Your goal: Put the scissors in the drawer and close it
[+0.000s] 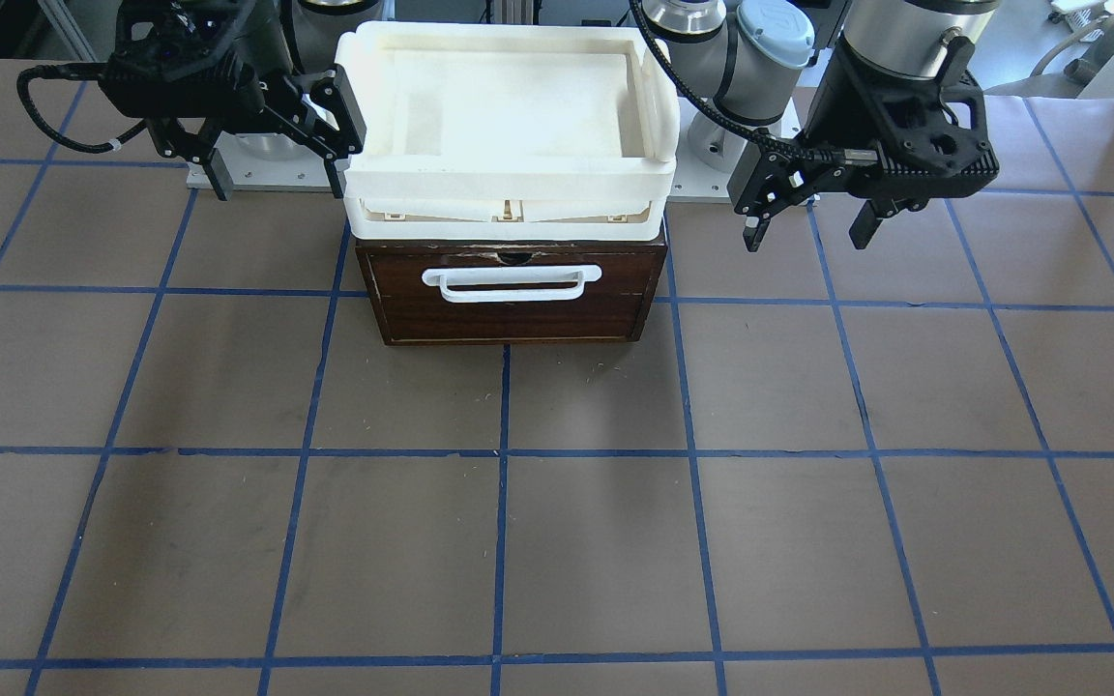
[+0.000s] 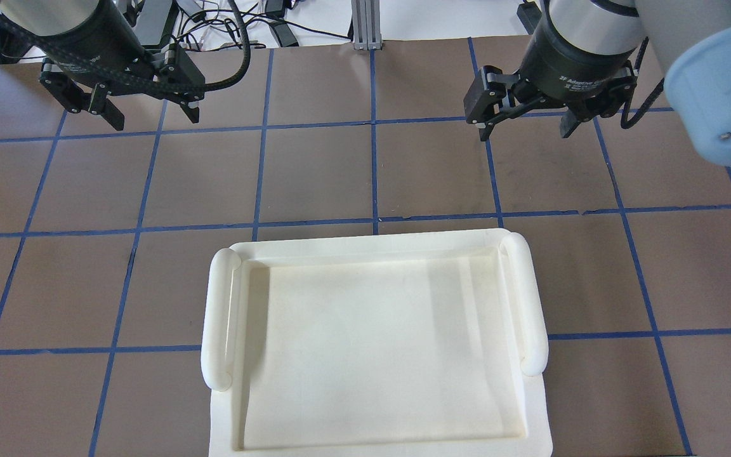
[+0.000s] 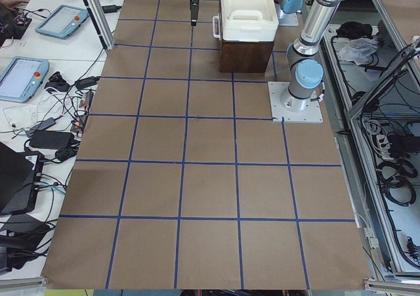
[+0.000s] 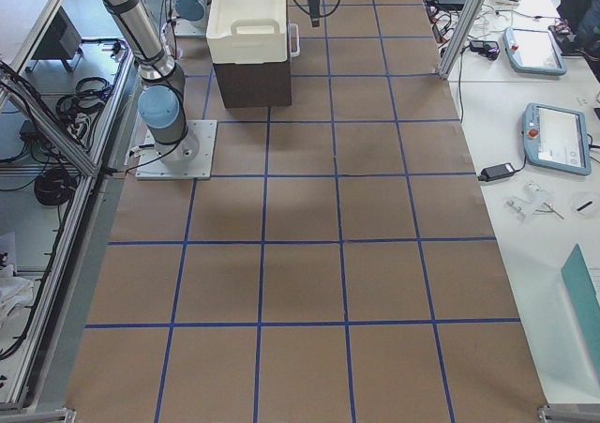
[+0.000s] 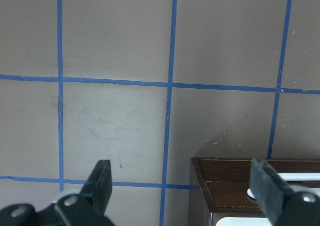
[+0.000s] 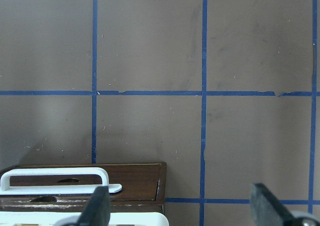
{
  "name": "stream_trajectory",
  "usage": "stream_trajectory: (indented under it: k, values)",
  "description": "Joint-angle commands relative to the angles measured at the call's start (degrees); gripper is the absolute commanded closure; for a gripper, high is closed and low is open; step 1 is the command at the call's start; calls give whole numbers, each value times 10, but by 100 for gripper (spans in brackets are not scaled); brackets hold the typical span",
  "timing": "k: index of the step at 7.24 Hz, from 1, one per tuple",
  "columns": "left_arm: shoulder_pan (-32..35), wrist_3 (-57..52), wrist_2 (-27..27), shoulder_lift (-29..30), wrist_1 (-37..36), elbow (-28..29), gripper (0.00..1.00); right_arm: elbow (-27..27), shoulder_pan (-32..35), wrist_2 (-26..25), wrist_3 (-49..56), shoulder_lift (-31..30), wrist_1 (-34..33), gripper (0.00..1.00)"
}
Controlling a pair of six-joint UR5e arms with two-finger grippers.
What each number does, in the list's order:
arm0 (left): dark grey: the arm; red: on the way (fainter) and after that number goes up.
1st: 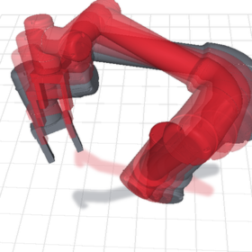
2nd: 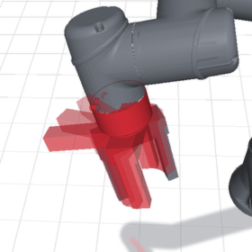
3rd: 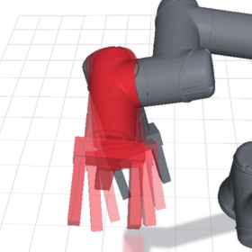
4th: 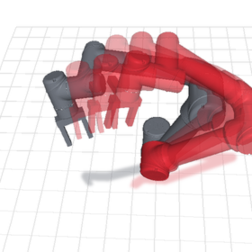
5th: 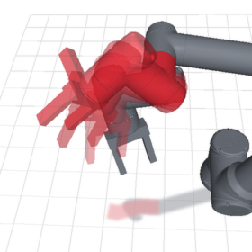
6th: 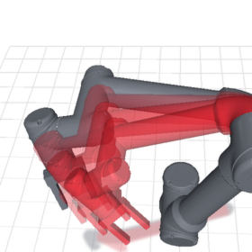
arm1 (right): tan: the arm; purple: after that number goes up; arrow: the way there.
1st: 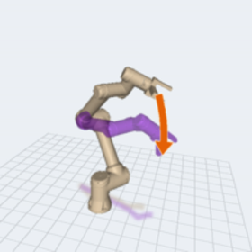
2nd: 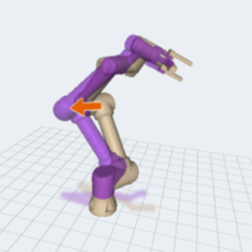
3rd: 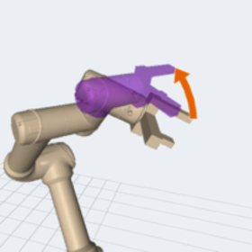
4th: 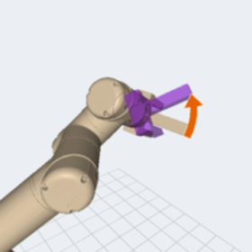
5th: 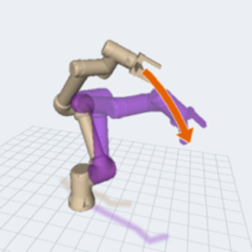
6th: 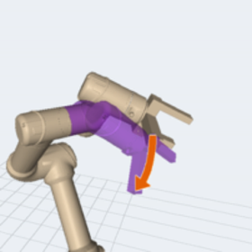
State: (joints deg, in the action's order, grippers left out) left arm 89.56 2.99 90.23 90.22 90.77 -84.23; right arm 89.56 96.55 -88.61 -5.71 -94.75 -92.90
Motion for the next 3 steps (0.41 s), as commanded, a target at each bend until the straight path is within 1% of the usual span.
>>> stream_trajectory:
  k: [1, 3]
  values:
    - [-1, -1, 0, 4, 1, 0, 0, 0, 0, -2, 0, -1, 1, 0]
    - [0, -1, 1, 3, 2, -1, 0, 0, 0, -1, 0, 0, 0, 0]
